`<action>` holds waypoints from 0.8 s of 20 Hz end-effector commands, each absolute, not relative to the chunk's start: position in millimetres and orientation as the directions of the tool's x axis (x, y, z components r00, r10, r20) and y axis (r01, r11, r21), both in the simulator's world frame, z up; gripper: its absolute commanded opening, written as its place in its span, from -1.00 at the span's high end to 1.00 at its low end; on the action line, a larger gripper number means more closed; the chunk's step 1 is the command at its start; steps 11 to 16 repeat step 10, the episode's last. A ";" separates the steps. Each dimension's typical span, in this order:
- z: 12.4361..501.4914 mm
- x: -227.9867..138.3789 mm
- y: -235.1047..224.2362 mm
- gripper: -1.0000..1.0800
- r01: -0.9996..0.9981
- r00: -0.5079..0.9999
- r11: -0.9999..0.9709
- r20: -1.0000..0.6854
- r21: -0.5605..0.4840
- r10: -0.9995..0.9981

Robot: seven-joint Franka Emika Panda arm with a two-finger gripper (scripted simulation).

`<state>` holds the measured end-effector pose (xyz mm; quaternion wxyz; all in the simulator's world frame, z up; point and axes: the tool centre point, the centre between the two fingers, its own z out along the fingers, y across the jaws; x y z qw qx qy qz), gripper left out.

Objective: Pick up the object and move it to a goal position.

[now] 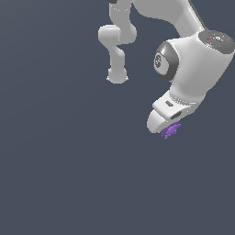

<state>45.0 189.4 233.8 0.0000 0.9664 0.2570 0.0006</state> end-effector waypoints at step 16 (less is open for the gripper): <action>251.4 49.4 215.1 1.00 0.495 0.869 -0.869 0.000 0.000 0.495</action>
